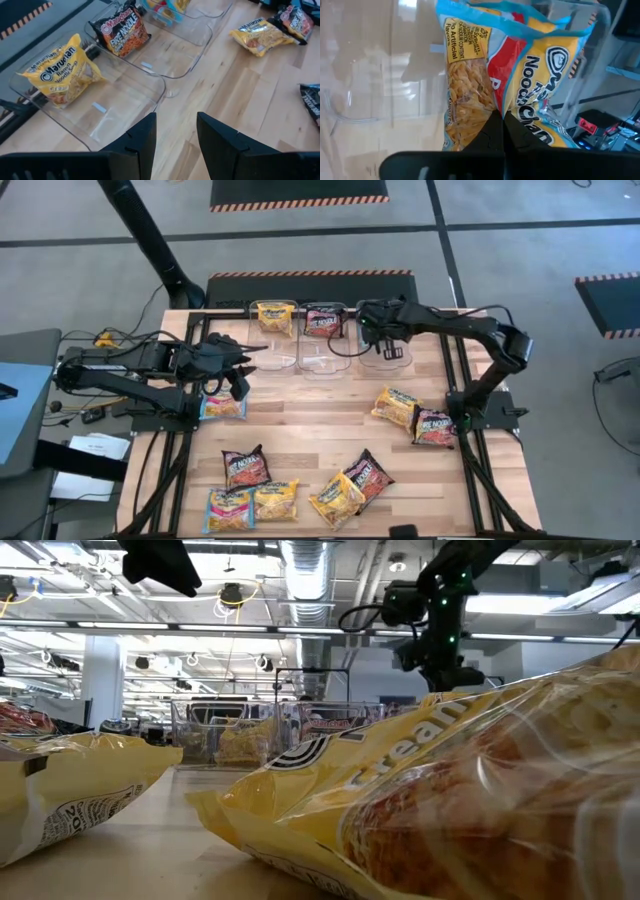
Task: Sort Maruchan noodles
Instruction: Put the blue noodle pack in the right transparent bin
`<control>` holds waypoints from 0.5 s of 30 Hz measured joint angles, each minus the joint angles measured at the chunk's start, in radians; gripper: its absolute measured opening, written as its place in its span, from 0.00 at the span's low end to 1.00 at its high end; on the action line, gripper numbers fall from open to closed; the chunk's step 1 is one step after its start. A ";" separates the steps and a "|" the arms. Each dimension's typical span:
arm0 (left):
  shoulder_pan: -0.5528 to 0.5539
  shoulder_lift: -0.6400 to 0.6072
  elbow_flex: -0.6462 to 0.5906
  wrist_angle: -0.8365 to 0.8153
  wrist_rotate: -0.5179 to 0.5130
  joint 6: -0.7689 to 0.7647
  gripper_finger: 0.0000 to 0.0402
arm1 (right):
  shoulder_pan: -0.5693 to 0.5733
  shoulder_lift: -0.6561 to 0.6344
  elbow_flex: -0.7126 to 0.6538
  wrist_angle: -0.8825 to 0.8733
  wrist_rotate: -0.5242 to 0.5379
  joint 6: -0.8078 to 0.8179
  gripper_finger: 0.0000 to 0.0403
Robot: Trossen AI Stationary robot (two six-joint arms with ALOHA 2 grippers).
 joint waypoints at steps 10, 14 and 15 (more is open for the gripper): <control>0.000 0.000 0.000 0.000 -0.018 -0.046 0.32 | -0.014 0.083 0.000 0.007 -0.001 0.084 0.04; 0.000 0.000 0.000 0.000 -0.018 -0.045 0.32 | -0.021 0.101 0.000 0.011 0.000 0.140 0.10; 0.000 0.000 0.000 0.000 -0.018 -0.042 0.32 | -0.025 0.100 0.000 0.018 -0.001 0.148 0.12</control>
